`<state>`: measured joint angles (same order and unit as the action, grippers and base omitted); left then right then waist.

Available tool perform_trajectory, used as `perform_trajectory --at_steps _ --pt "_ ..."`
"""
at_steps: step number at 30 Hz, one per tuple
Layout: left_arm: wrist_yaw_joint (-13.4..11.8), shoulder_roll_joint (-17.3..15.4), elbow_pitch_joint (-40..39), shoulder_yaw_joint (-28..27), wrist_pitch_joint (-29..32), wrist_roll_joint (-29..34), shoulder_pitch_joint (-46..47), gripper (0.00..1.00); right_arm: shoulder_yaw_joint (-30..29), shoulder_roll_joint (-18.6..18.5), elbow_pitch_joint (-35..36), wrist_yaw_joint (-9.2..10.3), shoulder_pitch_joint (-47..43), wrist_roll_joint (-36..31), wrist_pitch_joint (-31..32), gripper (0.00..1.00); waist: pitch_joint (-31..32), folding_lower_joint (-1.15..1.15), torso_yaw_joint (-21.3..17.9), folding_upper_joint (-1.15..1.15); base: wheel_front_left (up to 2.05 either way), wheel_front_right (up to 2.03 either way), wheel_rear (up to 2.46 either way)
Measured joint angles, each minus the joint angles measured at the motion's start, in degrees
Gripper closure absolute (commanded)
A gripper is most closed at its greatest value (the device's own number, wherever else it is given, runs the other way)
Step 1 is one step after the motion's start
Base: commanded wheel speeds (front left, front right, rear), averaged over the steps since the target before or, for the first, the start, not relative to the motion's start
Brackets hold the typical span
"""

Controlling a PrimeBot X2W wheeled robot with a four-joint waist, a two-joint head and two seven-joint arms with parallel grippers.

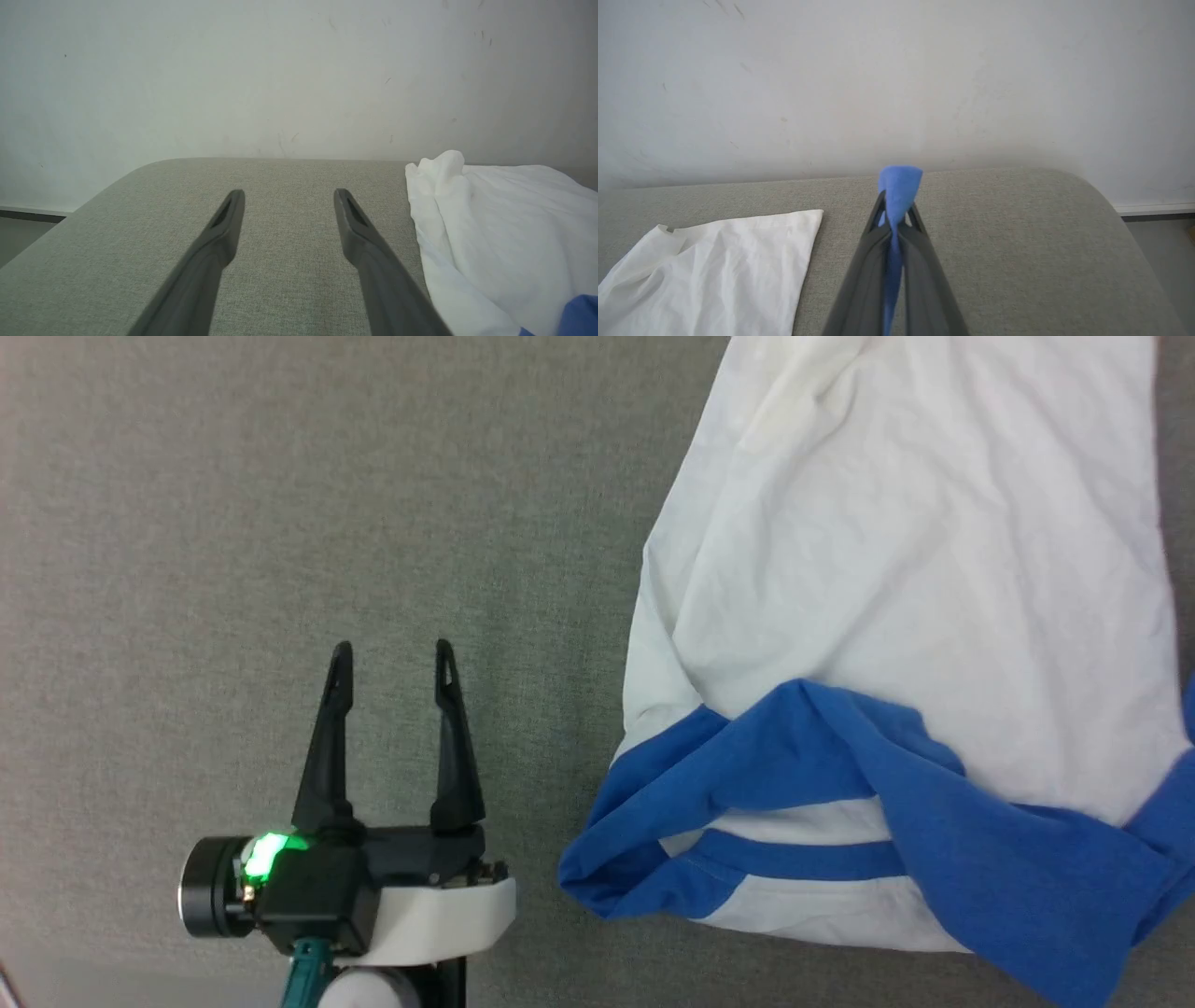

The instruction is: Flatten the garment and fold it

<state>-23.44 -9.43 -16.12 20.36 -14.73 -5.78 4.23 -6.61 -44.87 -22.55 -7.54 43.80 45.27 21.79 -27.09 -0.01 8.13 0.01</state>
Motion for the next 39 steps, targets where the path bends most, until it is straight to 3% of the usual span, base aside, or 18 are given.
perform_trajectory --at_steps 11,22,30,39 --pt "0.8 -3.6 -0.3 -3.7 0.7 -4.0 -5.2 0.00 -15.0 -1.6 -6.0 0.00 -17.4 1.3 -5.5 1.00 10.3 -0.01 -2.7 0.00 0.00 0.00 0.00" --pt "1.2 -5.1 -1.1 -5.5 1.2 -6.7 -9.1 0.00 -24.7 3.6 -5.7 0.00 -30.8 0.8 -8.5 1.00 17.9 0.00 -4.9 0.00 0.00 0.00 0.00" --pt "1.4 -6.1 -1.1 -5.9 1.5 -7.4 -10.6 0.00 -20.2 7.0 9.7 0.01 -31.7 -0.3 -5.0 1.00 21.6 0.00 -5.3 0.00 0.00 0.00 0.00" --pt "1.9 -7.1 -1.1 -6.4 2.0 -8.3 -11.4 0.00 -4.2 16.3 29.3 0.01 -29.2 -1.1 3.3 1.00 23.1 0.01 -3.3 0.00 0.00 0.00 0.00"
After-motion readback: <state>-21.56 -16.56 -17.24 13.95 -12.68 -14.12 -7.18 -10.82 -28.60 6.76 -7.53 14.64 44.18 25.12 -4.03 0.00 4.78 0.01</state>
